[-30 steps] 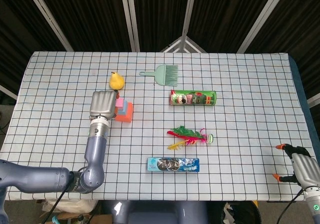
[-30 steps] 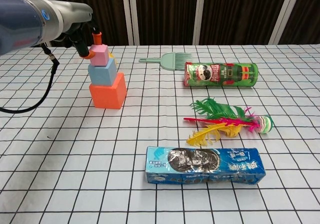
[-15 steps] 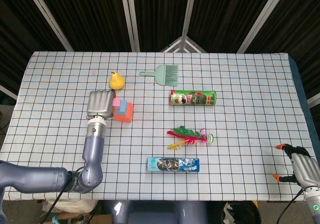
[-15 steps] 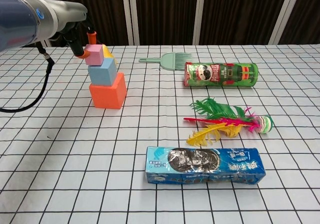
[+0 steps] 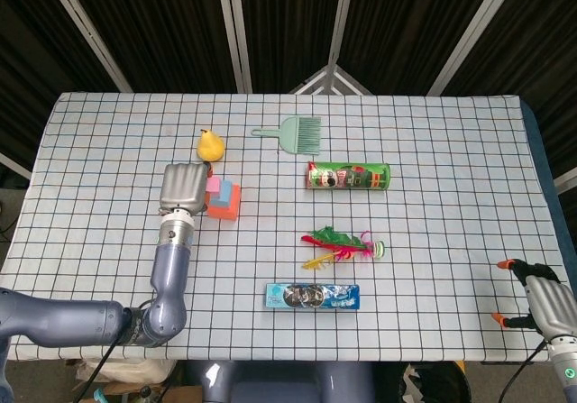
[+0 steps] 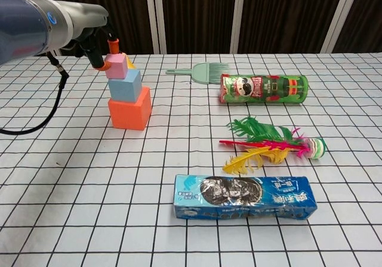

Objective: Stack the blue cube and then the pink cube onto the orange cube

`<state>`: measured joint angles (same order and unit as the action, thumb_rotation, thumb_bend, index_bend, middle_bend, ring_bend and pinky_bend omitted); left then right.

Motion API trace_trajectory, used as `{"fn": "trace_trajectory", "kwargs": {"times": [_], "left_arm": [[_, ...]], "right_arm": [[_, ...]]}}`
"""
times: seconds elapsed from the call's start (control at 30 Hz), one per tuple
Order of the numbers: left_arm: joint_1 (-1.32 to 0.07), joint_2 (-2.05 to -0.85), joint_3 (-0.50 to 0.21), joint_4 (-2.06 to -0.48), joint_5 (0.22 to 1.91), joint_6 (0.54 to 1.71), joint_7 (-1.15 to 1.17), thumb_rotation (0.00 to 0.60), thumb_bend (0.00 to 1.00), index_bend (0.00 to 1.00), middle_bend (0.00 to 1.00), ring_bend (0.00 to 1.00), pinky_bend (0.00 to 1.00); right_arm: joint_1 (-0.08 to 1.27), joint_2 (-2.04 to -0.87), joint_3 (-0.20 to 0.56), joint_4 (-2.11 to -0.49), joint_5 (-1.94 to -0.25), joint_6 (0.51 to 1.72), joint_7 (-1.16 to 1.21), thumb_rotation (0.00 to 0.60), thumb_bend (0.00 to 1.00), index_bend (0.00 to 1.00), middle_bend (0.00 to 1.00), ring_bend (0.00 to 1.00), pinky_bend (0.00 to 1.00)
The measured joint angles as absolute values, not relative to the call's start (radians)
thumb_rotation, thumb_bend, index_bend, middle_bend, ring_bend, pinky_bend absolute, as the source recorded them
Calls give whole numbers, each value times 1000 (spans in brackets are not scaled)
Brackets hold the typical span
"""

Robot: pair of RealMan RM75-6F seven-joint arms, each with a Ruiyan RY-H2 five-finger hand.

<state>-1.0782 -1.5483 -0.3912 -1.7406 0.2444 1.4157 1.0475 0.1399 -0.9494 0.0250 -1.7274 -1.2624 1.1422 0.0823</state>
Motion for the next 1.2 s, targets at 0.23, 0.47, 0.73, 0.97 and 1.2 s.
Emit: {"fn": "trace_trajectory", "kwargs": {"times": [0.23, 0.47, 0.73, 0.97, 1.2], "left_arm": [[-1084, -1544, -397, -1766, 241, 1445, 1063, 600, 469, 435, 874, 751, 865], [-1086, -1546, -397, -1763, 234, 1446, 1067, 600, 469, 435, 874, 751, 865], [-1086, -1552, -394, -1740, 231, 1428, 1062, 600, 469, 435, 874, 751, 864], [-1088, -1556, -390, -1737, 234, 1425, 1065, 600, 469, 435, 874, 751, 864], [-1089, -1555, -395, -1742, 234, 1433, 1065, 600, 469, 435, 874, 751, 864]], "right_arm": [[139, -948, 25, -1729, -1263, 1143, 85, 600, 170, 251, 202, 194, 97], [138, -946, 25, -1729, -1262, 1145, 88, 600, 171, 251, 202, 194, 97], [139, -946, 26, -1727, -1259, 1141, 89, 600, 170, 251, 202, 194, 97], [139, -946, 25, -1728, -1260, 1141, 89, 600, 170, 251, 202, 194, 97], [138, -945, 25, -1728, -1261, 1142, 91, 600, 171, 251, 202, 194, 97]]}}
